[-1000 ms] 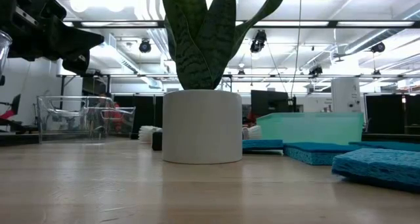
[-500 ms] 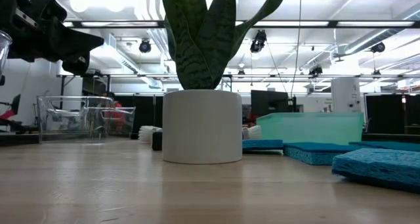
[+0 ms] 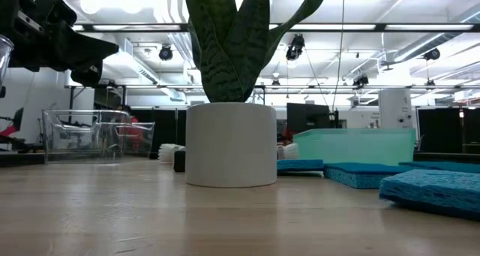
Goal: Pick & Place Kitchen Sink Supplies
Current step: Put the soap dispenser into the green bin
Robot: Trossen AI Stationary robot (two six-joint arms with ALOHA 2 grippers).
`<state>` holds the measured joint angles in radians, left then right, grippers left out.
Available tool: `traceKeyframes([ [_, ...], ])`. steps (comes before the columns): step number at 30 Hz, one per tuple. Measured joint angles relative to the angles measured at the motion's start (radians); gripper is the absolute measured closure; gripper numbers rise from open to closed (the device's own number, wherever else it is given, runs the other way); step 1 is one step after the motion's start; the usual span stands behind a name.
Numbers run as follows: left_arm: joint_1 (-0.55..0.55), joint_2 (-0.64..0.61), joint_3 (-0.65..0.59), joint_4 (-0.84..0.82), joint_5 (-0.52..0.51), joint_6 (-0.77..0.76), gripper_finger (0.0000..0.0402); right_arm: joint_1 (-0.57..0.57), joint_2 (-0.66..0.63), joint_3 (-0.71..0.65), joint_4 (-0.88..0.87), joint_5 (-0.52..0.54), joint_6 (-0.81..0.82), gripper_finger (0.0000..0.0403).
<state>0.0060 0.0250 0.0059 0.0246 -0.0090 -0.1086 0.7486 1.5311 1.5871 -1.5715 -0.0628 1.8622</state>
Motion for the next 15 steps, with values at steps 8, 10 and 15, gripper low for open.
traceKeyframes([
  [8,0.000,0.000,0.000,0.000,0.000,0.000,0.0401,-0.001,-0.022,0.008,0.000,-0.047,0.032,0.0147],
  [10,0.000,0.000,0.000,-0.001,0.000,0.000,0.0401,-0.001,-0.029,0.008,0.001,-0.060,0.041,0.0147],
  [15,0.000,0.000,0.000,-0.001,0.000,0.000,0.0401,-0.001,-0.041,0.006,0.001,-0.066,0.065,0.0147],
])
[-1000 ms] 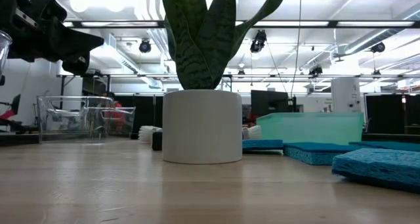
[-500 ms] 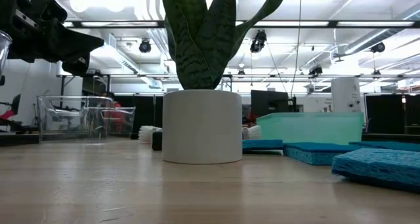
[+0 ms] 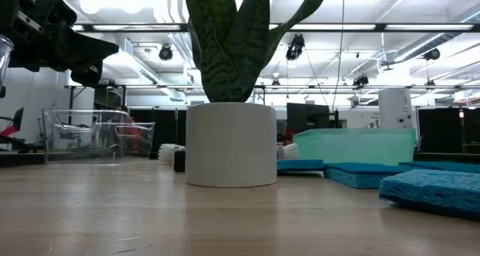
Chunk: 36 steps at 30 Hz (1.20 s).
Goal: Pick & Place Kitchen Sink Supplies
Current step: Put the soap dispenser into the green bin
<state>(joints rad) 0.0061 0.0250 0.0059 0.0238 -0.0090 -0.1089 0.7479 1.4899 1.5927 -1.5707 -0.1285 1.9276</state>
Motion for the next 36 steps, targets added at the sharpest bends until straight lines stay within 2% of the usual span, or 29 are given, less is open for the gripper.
traceKeyframes([
  [13,0.000,0.000,0.000,0.000,0.000,0.000,0.0401,-0.002,0.001,-0.075,0.000,0.031,0.013,0.0158],
  [27,0.000,0.000,0.000,-0.001,0.000,0.000,0.0401,-0.002,0.001,-0.102,0.008,0.022,0.006,0.0228],
  [36,0.000,0.000,0.000,-0.001,0.000,0.000,0.0401,-0.002,0.001,-0.098,0.010,0.022,-0.021,0.0309],
])
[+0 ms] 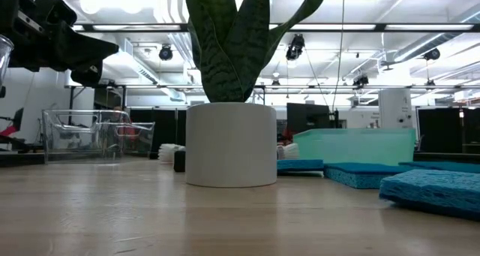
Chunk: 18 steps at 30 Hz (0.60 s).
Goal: Pick & Place Kitchen Sink Supplies
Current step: Put the soap dispenser into the green bin
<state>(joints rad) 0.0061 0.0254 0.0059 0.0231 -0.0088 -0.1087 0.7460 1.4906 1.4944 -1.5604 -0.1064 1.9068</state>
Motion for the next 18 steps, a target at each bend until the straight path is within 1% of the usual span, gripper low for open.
traceKeyframes([
  [3,0.000,0.000,0.000,0.000,0.000,0.000,0.0401,0.000,-0.001,0.002,0.000,0.000,-0.009,0.0320],
  [13,0.000,0.000,0.000,0.000,0.000,0.000,0.0401,-0.024,-0.022,0.003,-0.010,0.003,-0.031,0.0312],
  [18,0.000,0.000,0.000,0.000,0.000,0.000,0.0401,-0.067,-0.065,0.003,-0.011,0.051,-0.067,0.0321],
])
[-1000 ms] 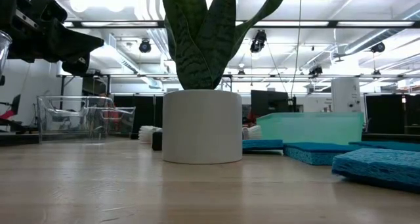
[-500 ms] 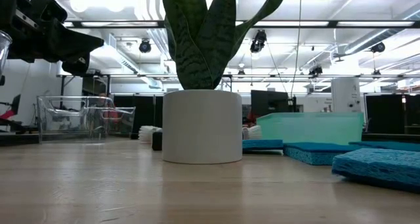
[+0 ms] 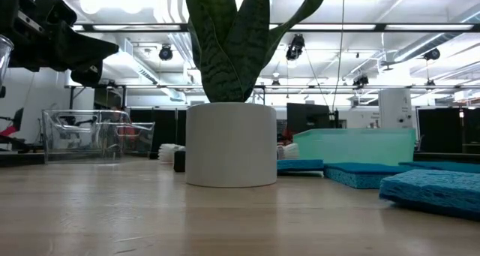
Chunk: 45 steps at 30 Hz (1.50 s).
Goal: Pick & Place Kitchen Sink Supplies
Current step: Put the soap dispenser into the green bin
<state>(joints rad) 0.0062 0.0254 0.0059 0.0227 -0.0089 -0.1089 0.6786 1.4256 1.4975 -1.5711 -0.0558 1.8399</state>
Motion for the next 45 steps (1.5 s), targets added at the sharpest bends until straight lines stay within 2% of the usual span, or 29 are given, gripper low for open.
traceKeyframes([
  [8,0.000,0.000,0.000,0.000,0.000,0.000,0.0401,-0.115,-0.091,0.000,0.000,0.091,-0.108,0.0317],
  [13,0.000,0.000,0.000,0.000,0.000,0.000,0.0401,-0.233,-0.158,0.000,0.000,0.166,-0.221,0.0322],
  [23,0.000,0.000,0.000,0.000,0.000,0.000,0.0401,-0.635,-0.220,0.010,0.000,0.206,-0.608,0.0325],
  [29,0.000,0.000,0.000,0.000,0.000,0.000,0.0401,-0.919,-0.176,0.091,0.000,0.186,-0.873,0.0333],
  [35,0.000,0.000,0.000,0.000,0.000,0.000,0.0401,-1.142,-0.078,0.186,0.000,0.160,-1.093,0.0348],
  [40,0.000,0.000,0.000,0.000,0.000,0.000,0.0401,-1.250,0.034,0.247,0.000,0.153,-1.220,0.0356],
  [45,0.000,0.000,0.000,0.000,0.000,0.000,0.0401,-1.312,0.148,0.280,0.000,0.149,-1.308,0.0360],
])
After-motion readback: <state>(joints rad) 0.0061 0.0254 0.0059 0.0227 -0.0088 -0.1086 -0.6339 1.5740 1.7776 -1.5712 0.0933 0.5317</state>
